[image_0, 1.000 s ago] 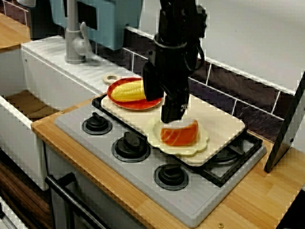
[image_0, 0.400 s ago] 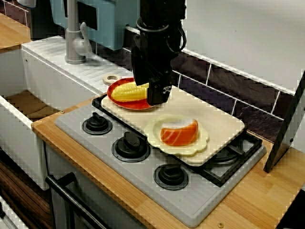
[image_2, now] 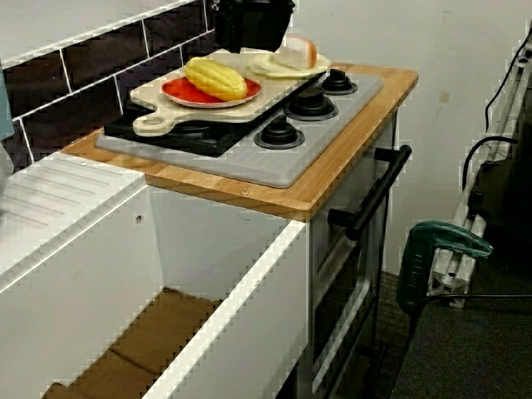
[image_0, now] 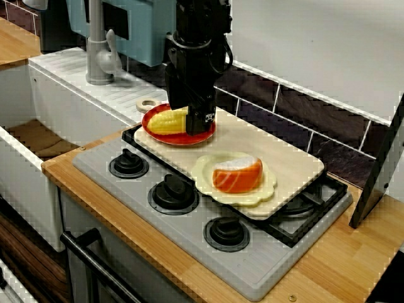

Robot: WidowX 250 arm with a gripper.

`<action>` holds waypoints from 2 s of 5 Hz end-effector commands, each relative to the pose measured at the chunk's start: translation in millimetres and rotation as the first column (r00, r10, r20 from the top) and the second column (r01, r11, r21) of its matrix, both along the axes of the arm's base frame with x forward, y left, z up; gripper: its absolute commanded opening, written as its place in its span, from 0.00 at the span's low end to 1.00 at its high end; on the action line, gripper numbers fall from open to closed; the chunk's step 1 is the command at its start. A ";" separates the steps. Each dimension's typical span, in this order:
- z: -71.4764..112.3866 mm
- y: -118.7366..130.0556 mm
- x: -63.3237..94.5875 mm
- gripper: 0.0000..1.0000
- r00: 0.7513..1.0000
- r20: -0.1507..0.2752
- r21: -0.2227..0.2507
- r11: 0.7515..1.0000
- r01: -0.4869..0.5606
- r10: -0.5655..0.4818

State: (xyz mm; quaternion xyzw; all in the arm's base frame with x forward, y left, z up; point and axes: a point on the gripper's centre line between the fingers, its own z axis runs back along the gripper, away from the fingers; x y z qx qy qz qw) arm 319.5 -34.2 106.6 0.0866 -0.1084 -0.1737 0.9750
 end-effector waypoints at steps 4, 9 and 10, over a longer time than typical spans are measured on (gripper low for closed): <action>11.2 26.4 15.8 1.00 0.997 0.054 0.014 0.998 -0.064 0.063; -3.4 22.1 27.4 1.00 0.998 -0.007 -0.002 0.998 -0.060 0.060; -5.8 23.3 28.8 1.00 0.998 -0.013 0.000 0.998 -0.062 0.062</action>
